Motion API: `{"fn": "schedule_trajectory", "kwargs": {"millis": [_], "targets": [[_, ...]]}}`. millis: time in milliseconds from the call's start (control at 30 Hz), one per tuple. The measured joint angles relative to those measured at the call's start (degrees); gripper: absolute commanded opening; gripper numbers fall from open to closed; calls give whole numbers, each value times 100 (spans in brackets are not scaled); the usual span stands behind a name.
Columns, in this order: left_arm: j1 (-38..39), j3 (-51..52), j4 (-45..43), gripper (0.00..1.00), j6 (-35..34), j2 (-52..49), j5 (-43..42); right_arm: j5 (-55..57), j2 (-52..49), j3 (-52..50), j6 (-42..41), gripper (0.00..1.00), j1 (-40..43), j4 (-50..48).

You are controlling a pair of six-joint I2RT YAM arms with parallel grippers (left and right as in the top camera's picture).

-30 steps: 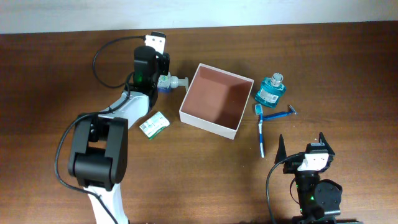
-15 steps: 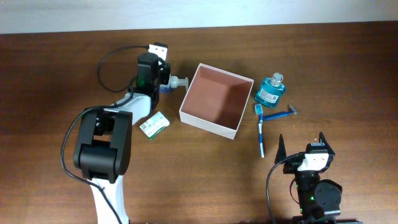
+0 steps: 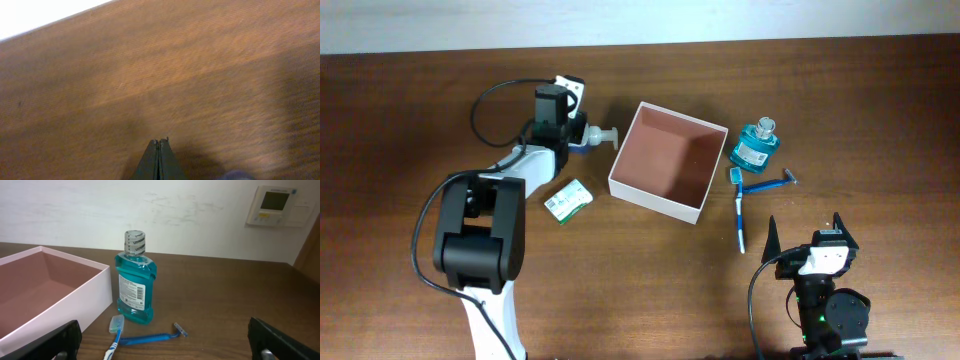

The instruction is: Pack container

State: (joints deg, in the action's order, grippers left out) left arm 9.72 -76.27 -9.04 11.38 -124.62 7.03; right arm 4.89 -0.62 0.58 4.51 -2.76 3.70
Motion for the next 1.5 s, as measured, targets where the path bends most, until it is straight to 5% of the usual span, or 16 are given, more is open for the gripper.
{"fn": "schedule_trajectory", "kwargs": {"millis": [667, 867, 1100, 1267, 1500], "targets": [[-177, 22, 1893, 0, -133, 273, 1626, 0, 0, 0, 2, 99, 0, 0], [-181, 151, 2103, 0, -155, 1226, 2020, -2, 0, 0, 2, 99, 0, 0], [-181, 105, 2457, 0, -85, 3018, 855, 0, 0, 0, 2, 99, 0, 0], [-173, 103, 2944, 0, 455, 3106, -363, 0, 0, 0, 2, 99, 0, 0], [-164, 107, 3222, 6, 1034, 2975, -981, 0, 0, 0, 0, 99, 0, 0]]}}
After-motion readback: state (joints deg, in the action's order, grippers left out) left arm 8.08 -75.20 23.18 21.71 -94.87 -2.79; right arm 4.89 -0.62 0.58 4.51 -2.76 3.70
